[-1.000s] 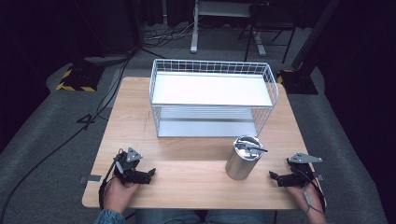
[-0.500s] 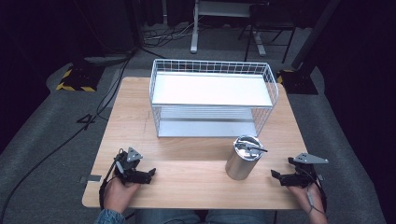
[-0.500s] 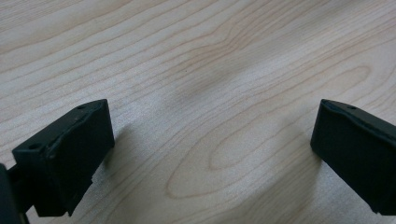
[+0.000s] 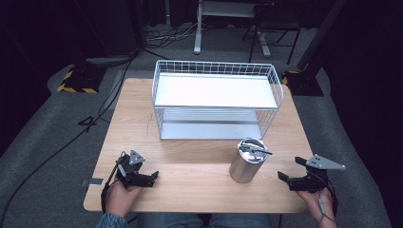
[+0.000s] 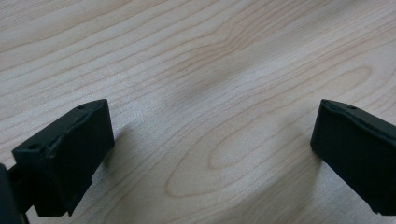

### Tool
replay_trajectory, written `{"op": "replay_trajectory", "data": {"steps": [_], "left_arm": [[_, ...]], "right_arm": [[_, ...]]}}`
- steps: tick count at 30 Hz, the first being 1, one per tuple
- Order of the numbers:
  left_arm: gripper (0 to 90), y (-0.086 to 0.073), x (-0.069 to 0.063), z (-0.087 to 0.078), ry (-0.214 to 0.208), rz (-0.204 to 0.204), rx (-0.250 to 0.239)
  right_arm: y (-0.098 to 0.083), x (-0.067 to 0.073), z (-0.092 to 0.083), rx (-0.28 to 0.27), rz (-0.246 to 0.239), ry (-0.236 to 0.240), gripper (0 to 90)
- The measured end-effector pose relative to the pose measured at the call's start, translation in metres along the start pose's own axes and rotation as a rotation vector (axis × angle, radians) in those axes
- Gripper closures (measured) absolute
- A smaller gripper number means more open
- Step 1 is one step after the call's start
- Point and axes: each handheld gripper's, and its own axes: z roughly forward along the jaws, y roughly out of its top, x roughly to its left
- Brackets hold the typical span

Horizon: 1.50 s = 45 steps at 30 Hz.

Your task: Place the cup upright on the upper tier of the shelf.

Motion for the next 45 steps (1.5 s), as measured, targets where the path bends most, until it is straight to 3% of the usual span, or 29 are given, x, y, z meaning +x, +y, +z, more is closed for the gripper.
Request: {"op": "replay_trajectory", "data": {"steps": [17, 25, 36, 45], "left_arm": [[0.0, 0.000, 0.000, 0.000, -0.001, 0.002, 0.000], [0.0, 0.000, 0.000, 0.000, -0.001, 0.002, 0.000], [0.2, -0.001, 0.000, -0.001, -0.007, 0.004, 0.003], [0.4, -0.002, -0.001, -0.002, 0.002, 0.009, 0.001]], "right_arm": [[0.027, 0.028, -0.023, -0.107, -0.053, 0.076, 0.2], [0.030, 0.035, -0.023, -0.135, -0.043, 0.130, 0.2], [0.039, 0.054, -0.004, -0.160, -0.085, 0.201, 0.2], [0.048, 0.066, 0.013, -0.163, -0.121, 0.227, 0.2]]}}
